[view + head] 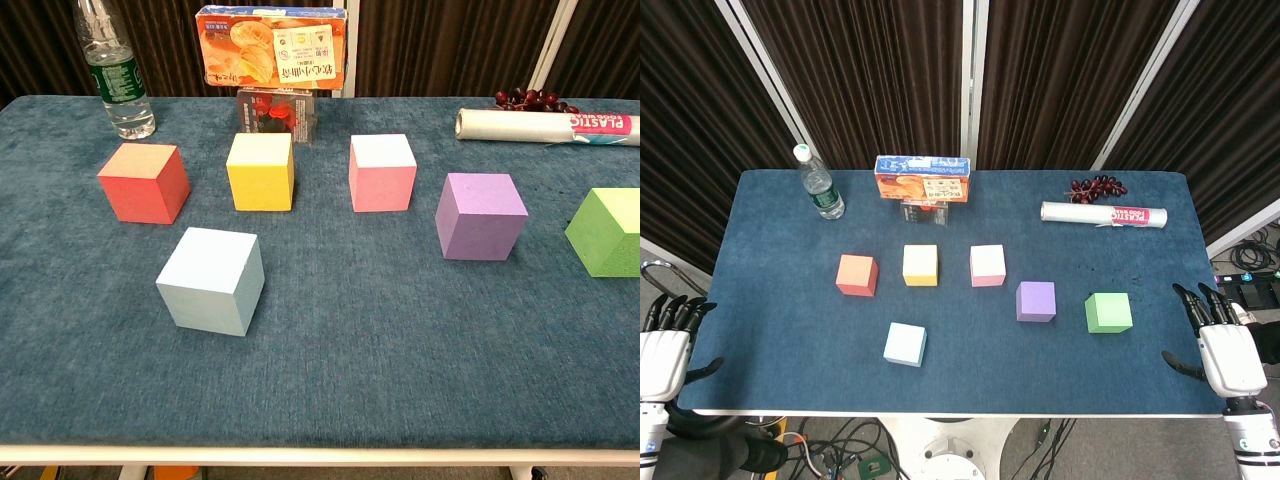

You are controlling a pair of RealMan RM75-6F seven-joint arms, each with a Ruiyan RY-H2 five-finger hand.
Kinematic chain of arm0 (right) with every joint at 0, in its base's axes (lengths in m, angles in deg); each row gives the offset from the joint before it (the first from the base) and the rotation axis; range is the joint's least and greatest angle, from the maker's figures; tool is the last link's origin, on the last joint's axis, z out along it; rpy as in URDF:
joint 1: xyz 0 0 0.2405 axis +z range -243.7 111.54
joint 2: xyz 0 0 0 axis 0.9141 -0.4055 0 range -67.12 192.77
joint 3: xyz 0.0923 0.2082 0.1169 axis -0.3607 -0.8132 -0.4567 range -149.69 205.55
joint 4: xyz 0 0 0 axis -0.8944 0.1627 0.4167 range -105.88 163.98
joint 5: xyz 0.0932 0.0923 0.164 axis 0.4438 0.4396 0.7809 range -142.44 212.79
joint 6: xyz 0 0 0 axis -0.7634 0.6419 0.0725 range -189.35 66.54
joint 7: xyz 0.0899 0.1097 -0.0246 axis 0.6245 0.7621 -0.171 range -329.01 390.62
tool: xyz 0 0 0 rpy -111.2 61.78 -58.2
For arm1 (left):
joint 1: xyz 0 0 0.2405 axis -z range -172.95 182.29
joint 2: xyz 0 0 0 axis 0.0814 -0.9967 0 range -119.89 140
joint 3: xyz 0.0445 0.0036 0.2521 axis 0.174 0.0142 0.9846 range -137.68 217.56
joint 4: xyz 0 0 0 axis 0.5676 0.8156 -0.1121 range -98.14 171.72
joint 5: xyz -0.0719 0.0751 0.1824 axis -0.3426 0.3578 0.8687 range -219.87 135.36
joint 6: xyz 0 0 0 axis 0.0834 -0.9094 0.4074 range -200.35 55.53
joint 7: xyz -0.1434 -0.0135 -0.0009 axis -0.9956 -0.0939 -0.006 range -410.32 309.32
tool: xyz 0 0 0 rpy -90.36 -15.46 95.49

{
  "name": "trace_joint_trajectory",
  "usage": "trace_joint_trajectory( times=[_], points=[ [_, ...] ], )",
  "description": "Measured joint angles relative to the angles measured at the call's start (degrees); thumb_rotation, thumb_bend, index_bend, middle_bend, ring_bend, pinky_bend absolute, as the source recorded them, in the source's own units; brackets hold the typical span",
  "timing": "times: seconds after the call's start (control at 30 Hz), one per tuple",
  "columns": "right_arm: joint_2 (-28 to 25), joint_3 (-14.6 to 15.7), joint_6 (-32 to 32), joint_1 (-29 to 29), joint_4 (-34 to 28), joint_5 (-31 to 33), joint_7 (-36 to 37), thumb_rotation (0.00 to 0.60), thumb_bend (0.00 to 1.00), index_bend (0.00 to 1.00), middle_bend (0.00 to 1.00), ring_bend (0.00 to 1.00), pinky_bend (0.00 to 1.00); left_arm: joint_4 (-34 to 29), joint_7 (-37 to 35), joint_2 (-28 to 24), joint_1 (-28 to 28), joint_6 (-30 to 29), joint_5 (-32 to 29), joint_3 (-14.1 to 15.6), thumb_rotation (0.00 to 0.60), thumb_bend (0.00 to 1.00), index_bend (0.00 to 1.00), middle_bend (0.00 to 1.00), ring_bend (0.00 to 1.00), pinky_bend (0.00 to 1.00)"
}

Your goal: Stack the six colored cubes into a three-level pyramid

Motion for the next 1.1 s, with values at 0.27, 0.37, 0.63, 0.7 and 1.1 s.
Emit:
trace_joint_trajectory(
  times=[0.27,0.37,0.63,0.7,1.1],
  points=[
    [-0.1,0.4,-0.2,0.1,0.0,-0.7,0.7,0.600,0.08,0.00,0.17,0.02,0.10,0.1,0.0,0.1,-0.4,-0.5,0.4,0.2,0.600,0.00,0.23,0.18,0.12,0.07],
    [-0.5,0.5,-0.5,0.4,-0.5,-1.2,1.2,0.600,0.08,0.00,0.18,0.02,0.10,0.1,-0.3,0.1,-0.5,-0.8,0.7,0.3,0.600,0.00,0.23,0.18,0.12,0.07],
    [-2.0,-0.7,-6.0,5.0,-3.9,-2.3,2.3,0.600,0.08,0.00,0.21,0.02,0.10,0.1,-0.5,-0.1,-0.7,-1.3,1.4,0.3,0.600,0.00,0.23,0.18,0.12,0.07],
    [-2.2,-1.4,-8.4,7.0,-4.8,-2.2,2.8,0.600,0.09,0.00,0.22,0.02,0.10,0.2,-0.4,-0.2,-0.7,-1.1,1.6,0.5,0.600,0.00,0.23,0.18,0.12,0.07],
    [2.1,-8.7,-27.8,24.1,-8.3,5.8,3.3,0.600,0.10,0.00,0.23,0.02,0.10,0.5,-0.4,-0.3,-0.4,-0.8,2.0,0.4,0.600,0.00,0.23,0.18,0.12,0.07]
  ],
)
